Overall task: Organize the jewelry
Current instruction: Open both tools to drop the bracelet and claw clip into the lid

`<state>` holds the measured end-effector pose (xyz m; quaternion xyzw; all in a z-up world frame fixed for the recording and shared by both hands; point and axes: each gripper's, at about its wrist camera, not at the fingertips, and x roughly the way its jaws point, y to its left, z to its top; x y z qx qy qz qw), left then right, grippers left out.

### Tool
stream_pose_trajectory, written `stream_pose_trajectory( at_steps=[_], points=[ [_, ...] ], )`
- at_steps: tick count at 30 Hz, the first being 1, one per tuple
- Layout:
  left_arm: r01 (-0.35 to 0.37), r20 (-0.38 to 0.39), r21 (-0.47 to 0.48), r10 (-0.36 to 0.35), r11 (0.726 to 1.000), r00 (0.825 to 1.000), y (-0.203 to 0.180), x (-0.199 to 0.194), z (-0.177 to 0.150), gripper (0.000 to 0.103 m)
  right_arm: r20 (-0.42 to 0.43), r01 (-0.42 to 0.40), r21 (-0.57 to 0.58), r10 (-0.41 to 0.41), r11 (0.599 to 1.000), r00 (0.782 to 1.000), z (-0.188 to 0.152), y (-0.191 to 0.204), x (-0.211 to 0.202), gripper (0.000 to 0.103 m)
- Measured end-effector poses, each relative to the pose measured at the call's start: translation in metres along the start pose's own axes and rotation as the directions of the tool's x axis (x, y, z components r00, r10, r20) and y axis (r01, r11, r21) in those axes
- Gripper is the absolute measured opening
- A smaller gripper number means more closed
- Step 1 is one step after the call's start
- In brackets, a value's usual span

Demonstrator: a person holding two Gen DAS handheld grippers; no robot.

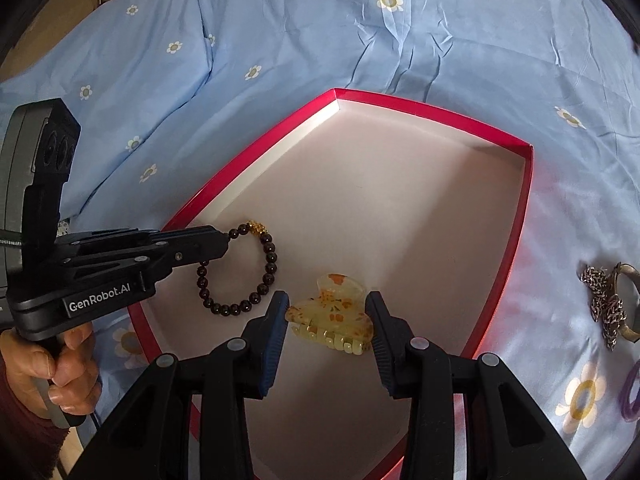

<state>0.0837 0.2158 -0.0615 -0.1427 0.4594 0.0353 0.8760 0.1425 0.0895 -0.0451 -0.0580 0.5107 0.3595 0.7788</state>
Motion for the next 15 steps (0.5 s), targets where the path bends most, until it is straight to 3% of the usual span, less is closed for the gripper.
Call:
stream_pose_trajectory(
  at_steps=[9,13,15],
  points=[
    [-0.045,-0.009,-0.001,0.045,0.999,0.999,0.0,0.003,0.0,0.007,-0.005,0.019,-0.017,-0.019,1.0,1.0,-0.002,0.003,0.003,0.043],
    [-0.054,0.002,-0.026,0.054,0.998,0.999,0.002,-0.003,0.001,0.027,0.004,0.011,0.009,-0.011,1.0,1.0,-0.003,-0.001,-0.001,0.043],
    [-0.05,0.011,-0.032,0.051,0.998,0.999,0.002,-0.008,0.0,0.031,0.015,0.004,0.028,-0.005,1.0,1.0,-0.004,-0.003,-0.007,0.053]
  ],
)
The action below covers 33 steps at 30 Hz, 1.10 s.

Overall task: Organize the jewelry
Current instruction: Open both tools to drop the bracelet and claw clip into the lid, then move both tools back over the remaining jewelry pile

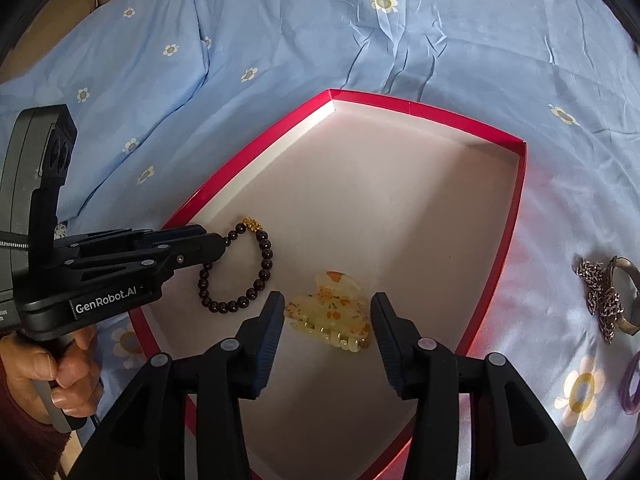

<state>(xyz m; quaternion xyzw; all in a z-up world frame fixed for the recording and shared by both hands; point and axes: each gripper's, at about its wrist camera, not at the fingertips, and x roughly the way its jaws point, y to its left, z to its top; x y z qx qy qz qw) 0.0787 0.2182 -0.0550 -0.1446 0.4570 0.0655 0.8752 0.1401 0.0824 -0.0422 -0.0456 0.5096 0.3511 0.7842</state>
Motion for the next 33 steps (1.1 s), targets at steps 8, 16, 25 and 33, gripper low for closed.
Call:
stream_pose_trajectory(
  at_steps=[8,16,25,33],
  points=[
    [-0.01,0.047,0.0,0.01,1.0,0.999,-0.011,-0.025,-0.01,0.053,0.102,-0.029,0.089,0.02,0.996,0.995,-0.01,-0.015,-0.051,0.061],
    [0.026,0.04,0.014,-0.026,1.0,0.999,-0.031,-0.036,-0.022,0.058,0.151,0.017,0.17,-0.043,0.985,0.988,-0.044,-0.044,-0.102,0.064],
    [0.067,0.029,0.064,-0.068,0.996,0.997,-0.065,-0.042,-0.027,0.063,0.148,0.096,0.27,-0.14,0.958,0.979,-0.084,-0.085,-0.138,0.065],
    [0.106,0.008,0.135,-0.108,0.985,0.994,-0.106,-0.038,-0.029,0.065,0.14,0.146,0.361,-0.209,0.921,0.968,-0.116,-0.12,-0.161,0.065]
  ],
)
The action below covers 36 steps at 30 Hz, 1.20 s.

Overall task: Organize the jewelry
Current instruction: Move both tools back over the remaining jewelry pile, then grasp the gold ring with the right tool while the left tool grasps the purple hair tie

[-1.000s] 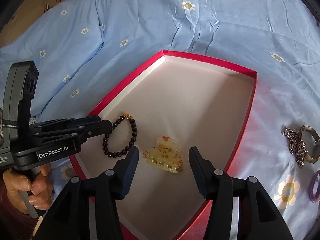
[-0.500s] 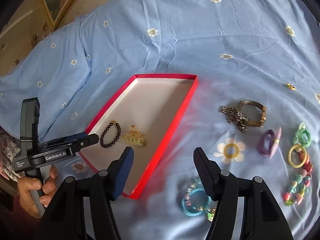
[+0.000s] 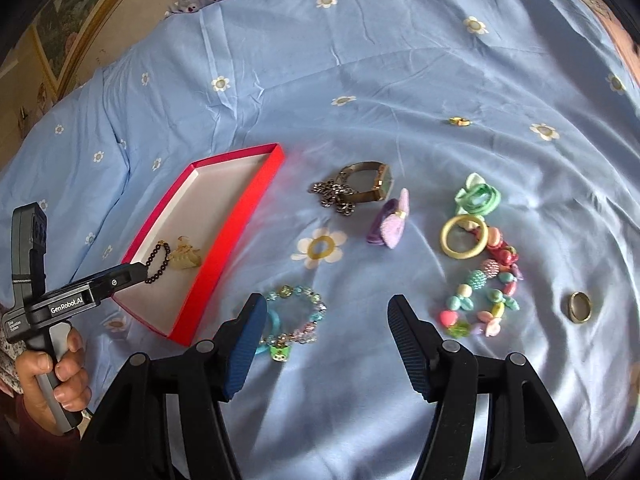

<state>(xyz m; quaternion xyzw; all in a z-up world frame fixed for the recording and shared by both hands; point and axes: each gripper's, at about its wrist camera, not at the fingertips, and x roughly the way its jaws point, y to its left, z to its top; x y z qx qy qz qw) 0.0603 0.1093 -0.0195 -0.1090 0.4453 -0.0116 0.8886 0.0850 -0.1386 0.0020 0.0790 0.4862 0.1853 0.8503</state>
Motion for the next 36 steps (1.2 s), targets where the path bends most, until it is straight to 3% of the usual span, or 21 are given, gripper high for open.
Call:
stream_pose_trajectory(
  at_steps=[11,21,31,36],
  points=[
    [0.091,-0.032,0.095,-0.089,0.991,0.996,-0.057,0.016,0.014,0.068,0.057,0.07,0.056,-0.073,0.996,0.996,0.007,-0.045,-0.025,0.065],
    [0.182,-0.078,0.14,-0.172,0.973,0.982,-0.109,0.045,0.031,0.068,0.045,0.143,0.101,-0.148,0.985,0.988,0.013,-0.081,-0.03,0.065],
    [0.232,-0.142,0.201,-0.206,0.952,0.968,-0.163,0.086,0.039,0.068,0.014,0.288,0.148,-0.293,0.946,0.956,0.008,-0.122,-0.036,0.064],
    [0.244,-0.161,0.214,-0.212,0.946,0.964,-0.18,0.109,0.043,0.061,-0.046,0.334,0.155,-0.331,0.93,0.943,0.004,-0.132,-0.026,0.051]
  ],
)
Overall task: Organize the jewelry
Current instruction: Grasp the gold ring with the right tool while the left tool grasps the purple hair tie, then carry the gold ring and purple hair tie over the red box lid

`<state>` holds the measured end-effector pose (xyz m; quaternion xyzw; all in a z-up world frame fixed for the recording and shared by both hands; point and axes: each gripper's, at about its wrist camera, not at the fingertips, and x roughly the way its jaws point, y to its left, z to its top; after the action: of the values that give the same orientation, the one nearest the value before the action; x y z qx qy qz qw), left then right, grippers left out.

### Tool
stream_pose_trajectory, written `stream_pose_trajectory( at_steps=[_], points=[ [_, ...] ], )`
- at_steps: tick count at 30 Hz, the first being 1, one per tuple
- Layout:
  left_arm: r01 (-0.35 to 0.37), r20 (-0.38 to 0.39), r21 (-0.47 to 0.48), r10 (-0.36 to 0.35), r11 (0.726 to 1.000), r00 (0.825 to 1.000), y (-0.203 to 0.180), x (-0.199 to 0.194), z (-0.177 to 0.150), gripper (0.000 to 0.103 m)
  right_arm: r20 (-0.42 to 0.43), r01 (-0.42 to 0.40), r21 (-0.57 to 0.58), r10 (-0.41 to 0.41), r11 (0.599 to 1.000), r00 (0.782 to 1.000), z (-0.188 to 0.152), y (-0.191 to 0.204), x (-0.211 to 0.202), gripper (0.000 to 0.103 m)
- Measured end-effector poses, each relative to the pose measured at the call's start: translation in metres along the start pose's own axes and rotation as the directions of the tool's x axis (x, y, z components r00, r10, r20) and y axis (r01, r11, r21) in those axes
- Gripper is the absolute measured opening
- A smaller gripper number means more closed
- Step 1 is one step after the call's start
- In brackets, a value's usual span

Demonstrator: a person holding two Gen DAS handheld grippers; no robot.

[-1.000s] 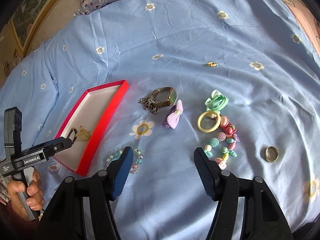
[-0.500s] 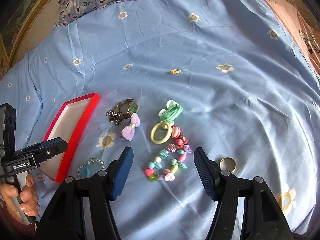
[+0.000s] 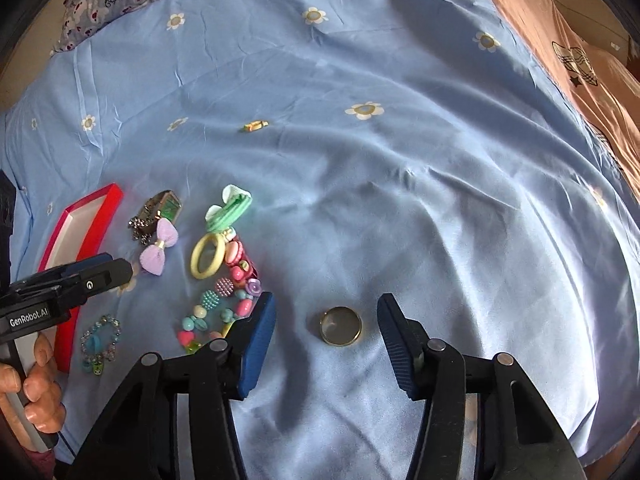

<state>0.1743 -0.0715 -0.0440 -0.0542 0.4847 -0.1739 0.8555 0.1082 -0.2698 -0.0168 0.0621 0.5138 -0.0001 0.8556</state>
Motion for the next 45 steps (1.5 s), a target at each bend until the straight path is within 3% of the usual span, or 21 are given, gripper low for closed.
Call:
stream_pose_trajectory(
  at_steps=[3,4,5,7,8,17,25,31,45],
  points=[
    [0.021,-0.037,-0.009,-0.021,1.0,0.999,0.0,0.019,0.003,0.039,-0.032,0.035,-0.013,-0.035,0.999,0.999,-0.002,0.001,0.01,0.044],
    [0.03,-0.05,-0.011,-0.03,0.999,0.998,0.0,0.024,0.004,0.025,-0.029,0.046,-0.021,-0.046,0.999,0.999,-0.003,0.003,0.011,0.042],
    [0.028,-0.055,-0.009,-0.028,1.0,0.998,0.0,0.028,0.003,0.019,-0.027,0.055,-0.031,-0.056,0.998,0.998,-0.003,0.004,0.012,0.037],
    [0.025,-0.045,0.004,-0.025,1.0,0.999,0.0,0.028,0.003,0.014,-0.023,0.05,-0.039,-0.051,0.998,0.998,-0.005,0.006,0.012,0.022],
    [0.033,-0.044,0.003,-0.033,0.999,0.999,0.001,0.027,0.003,0.013,-0.021,0.05,-0.042,-0.051,0.998,0.998,-0.005,0.007,0.012,0.023],
    [0.045,0.007,-0.021,-0.045,0.999,0.999,0.014,-0.013,-0.007,0.011,0.026,-0.057,-0.035,0.058,0.998,0.998,-0.003,0.019,-0.003,0.022],
    [0.016,0.059,-0.057,-0.012,0.998,0.998,0.039,-0.057,-0.027,0.011,0.037,-0.163,-0.091,0.166,0.983,0.985,0.002,0.063,-0.016,0.022],
    [-0.011,0.095,-0.098,0.021,0.995,0.995,0.065,-0.089,-0.042,0.011,0.015,-0.256,-0.165,0.262,0.952,0.965,0.0,0.112,-0.022,0.022],
    [-0.109,0.126,-0.231,0.141,0.967,0.982,0.143,-0.137,-0.079,0.011,-0.067,-0.382,-0.312,0.381,0.87,0.922,-0.007,0.212,-0.015,0.022]
  ],
)
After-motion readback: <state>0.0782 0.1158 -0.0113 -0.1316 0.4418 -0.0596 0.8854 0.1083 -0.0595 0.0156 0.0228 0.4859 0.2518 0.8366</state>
